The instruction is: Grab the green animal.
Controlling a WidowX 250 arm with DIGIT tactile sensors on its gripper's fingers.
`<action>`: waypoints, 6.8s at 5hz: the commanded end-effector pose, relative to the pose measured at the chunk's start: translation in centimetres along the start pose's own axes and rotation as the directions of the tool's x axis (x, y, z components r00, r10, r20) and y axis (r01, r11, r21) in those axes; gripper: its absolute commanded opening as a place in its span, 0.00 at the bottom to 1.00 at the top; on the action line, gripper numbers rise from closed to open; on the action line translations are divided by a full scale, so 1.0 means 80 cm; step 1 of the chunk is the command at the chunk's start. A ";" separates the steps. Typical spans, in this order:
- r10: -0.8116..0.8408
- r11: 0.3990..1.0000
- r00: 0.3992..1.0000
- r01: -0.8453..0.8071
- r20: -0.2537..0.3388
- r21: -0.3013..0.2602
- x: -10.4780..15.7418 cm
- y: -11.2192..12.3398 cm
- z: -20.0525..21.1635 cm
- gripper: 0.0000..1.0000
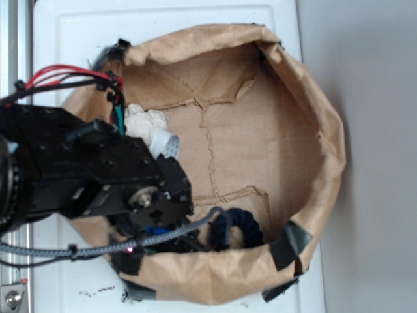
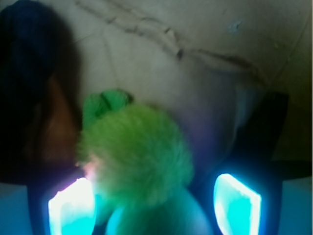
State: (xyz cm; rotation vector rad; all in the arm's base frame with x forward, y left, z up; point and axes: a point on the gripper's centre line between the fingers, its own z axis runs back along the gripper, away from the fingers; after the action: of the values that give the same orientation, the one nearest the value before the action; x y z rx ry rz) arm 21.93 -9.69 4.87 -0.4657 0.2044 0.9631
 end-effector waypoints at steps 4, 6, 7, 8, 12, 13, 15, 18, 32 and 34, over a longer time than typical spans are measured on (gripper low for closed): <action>0.019 1.000 0.999 -0.018 0.037 -0.007 -0.009 0.014 -0.008 0.00; 0.026 0.999 0.999 -0.025 0.038 -0.025 -0.009 0.012 -0.006 0.00; 0.058 0.998 0.988 -0.058 0.142 -0.003 0.009 0.008 0.035 0.00; 0.102 0.995 0.949 -0.102 0.299 -0.014 0.029 0.010 0.091 0.00; 0.158 0.987 0.937 -0.141 0.311 -0.074 0.048 0.017 0.187 1.00; 0.108 0.994 0.948 -0.097 0.300 -0.051 0.045 0.009 0.156 1.00; 0.029 1.000 0.948 -0.030 0.316 -0.001 0.048 0.004 0.088 1.00; -0.037 0.999 0.941 0.024 0.335 0.043 0.057 0.009 0.035 1.00; -0.238 0.971 0.894 0.216 0.380 0.100 0.075 0.031 0.031 1.00; -0.269 0.963 0.876 0.240 0.401 0.122 0.071 0.030 0.017 1.00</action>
State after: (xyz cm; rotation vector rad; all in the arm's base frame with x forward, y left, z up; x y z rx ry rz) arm 23.44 -3.68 2.98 -0.1931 -0.1943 0.7733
